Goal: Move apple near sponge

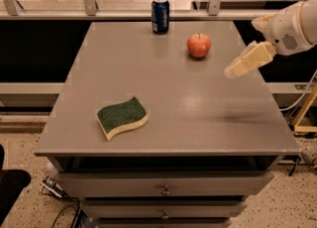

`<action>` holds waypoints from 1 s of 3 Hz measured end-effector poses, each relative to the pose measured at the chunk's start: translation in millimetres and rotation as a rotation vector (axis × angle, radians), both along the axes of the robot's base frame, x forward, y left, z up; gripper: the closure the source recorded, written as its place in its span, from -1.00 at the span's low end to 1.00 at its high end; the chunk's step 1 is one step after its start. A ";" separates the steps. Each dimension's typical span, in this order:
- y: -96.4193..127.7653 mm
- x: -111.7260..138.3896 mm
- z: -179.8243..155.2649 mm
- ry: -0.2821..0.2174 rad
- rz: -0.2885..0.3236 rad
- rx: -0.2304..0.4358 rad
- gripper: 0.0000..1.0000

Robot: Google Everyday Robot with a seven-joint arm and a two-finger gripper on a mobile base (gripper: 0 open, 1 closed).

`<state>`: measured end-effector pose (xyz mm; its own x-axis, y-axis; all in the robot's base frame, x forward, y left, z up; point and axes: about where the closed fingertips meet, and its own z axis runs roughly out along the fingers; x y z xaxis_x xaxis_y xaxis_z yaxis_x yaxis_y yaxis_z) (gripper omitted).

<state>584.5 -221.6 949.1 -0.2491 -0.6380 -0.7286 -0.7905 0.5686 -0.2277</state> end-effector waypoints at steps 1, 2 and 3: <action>21.1 46.6 1.8 -0.108 -0.029 0.156 -1.00; 20.3 61.5 11.0 -0.160 -0.066 0.176 -1.00; 20.3 61.3 10.9 -0.159 -0.065 0.175 -1.00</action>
Offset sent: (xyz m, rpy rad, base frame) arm 0.0399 0.0189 0.0007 0.1354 -0.0906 -0.0229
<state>645.8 -201.4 960.0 -0.1587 -0.4850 -0.8600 -0.7128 0.6590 -0.2401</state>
